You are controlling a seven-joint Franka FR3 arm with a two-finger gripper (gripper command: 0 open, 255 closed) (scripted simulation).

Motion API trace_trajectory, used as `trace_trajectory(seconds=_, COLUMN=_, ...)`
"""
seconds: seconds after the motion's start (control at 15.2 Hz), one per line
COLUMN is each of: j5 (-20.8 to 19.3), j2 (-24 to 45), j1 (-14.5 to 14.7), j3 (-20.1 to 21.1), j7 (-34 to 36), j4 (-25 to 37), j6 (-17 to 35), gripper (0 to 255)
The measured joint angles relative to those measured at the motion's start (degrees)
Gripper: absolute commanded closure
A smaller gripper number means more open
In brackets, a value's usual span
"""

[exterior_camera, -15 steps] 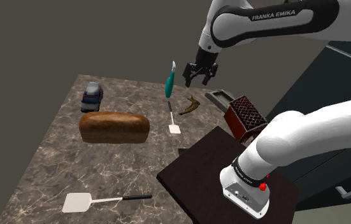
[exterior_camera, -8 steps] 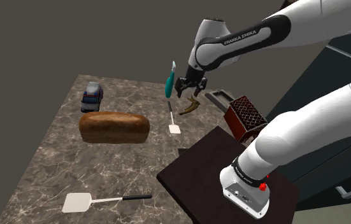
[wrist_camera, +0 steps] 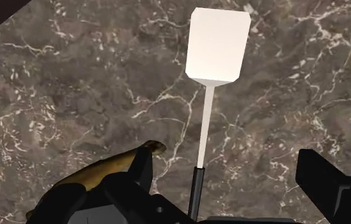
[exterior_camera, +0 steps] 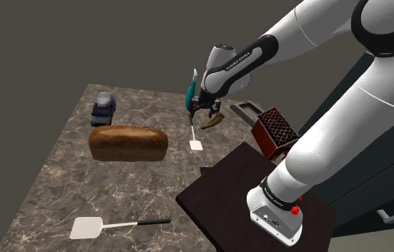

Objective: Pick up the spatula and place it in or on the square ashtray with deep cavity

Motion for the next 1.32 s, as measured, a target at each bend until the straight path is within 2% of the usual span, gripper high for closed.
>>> trace_trajectory(seconds=0.46, j5=-1.6, j2=16.6, j1=-0.7, j3=-1.7, j7=5.0, j4=6.1, j6=11.5, gripper=0)
trace_trajectory(seconds=0.92, j5=-1.9, j2=24.1, j1=-0.6, j3=-2.3, j7=5.7, j4=8.4, j6=16.8, gripper=0)
trace_trajectory(seconds=1.32, j5=-1.9, j2=25.1, j1=-0.5, j3=-2.3, j7=5.9, j4=8.8, j6=17.5, gripper=0)
